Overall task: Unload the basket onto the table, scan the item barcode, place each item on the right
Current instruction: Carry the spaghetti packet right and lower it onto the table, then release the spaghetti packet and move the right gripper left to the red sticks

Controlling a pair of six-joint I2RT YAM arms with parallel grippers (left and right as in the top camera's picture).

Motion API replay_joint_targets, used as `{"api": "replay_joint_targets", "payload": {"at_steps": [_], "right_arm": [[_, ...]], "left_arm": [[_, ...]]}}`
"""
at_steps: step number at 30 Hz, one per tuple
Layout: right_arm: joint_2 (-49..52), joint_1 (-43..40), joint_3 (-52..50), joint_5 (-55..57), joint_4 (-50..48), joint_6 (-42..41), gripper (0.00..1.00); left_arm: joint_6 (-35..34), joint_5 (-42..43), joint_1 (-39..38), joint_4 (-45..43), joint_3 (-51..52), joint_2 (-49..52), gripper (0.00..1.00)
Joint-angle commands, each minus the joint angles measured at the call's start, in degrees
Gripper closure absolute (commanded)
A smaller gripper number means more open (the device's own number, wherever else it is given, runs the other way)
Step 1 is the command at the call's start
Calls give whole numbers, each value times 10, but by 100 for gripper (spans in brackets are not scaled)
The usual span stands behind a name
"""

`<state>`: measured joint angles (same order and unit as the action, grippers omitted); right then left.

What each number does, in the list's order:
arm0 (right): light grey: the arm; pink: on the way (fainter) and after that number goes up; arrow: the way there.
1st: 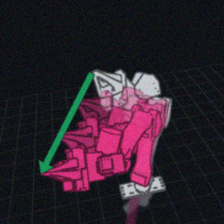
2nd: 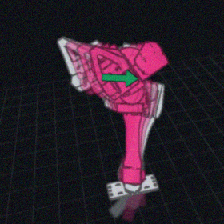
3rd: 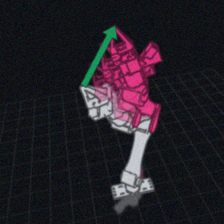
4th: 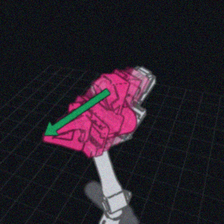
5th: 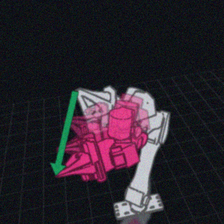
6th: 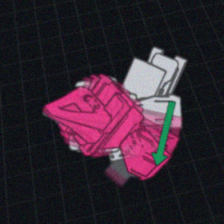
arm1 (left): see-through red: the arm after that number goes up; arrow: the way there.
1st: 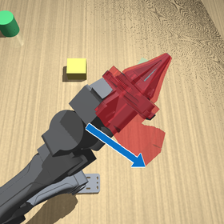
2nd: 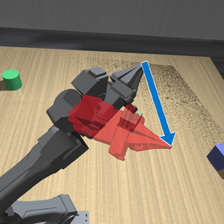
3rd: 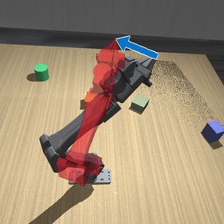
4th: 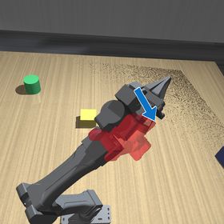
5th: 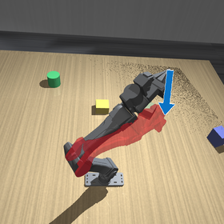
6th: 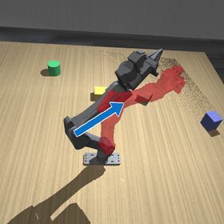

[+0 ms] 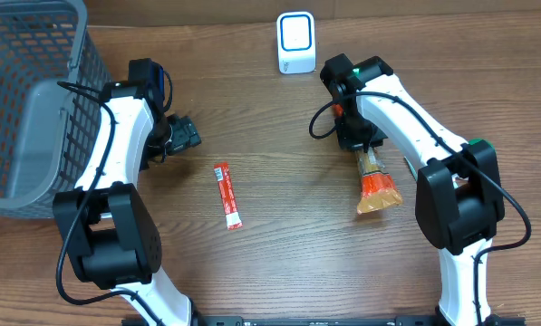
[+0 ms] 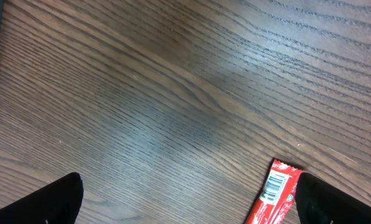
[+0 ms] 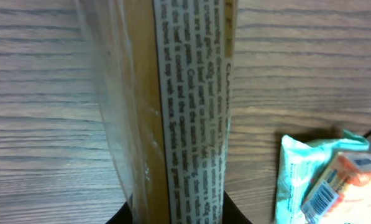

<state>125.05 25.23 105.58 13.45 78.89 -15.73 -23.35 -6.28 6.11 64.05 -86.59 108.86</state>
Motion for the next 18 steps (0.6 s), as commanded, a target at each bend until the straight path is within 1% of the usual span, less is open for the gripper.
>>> {"api": "replay_joint_targets", "payload": {"at_steps": [1,4,5,6,7,8,11,15,18], "right_arm": [[-17,0,5,25,3,-21,90],[-17,0,5,25,4,-21,84],[-17,0,5,25,6,-21,71],[-17,0,5,25,8,-21,56],[-17,0,5,25,8,-21,47],[-17,0,5,25,9,-21,43],[-17,0,5,25,10,-21,36],[-17,0,5,20,10,-21,36],[-17,0,5,-16,10,-21,39]], "left_arm": [[15,-3,-1,0,-1,-10,0],[15,-3,-1,0,-1,-10,0],[15,-3,-1,0,-1,-10,0],[15,-3,-1,0,-1,-10,0],[15,-3,-1,0,-1,-10,0],[15,-3,-1,0,-1,-10,0],[15,-3,-1,0,-1,-10,0],[15,-3,-1,0,-1,-10,0],[15,-3,-1,0,-1,-10,0]]}}
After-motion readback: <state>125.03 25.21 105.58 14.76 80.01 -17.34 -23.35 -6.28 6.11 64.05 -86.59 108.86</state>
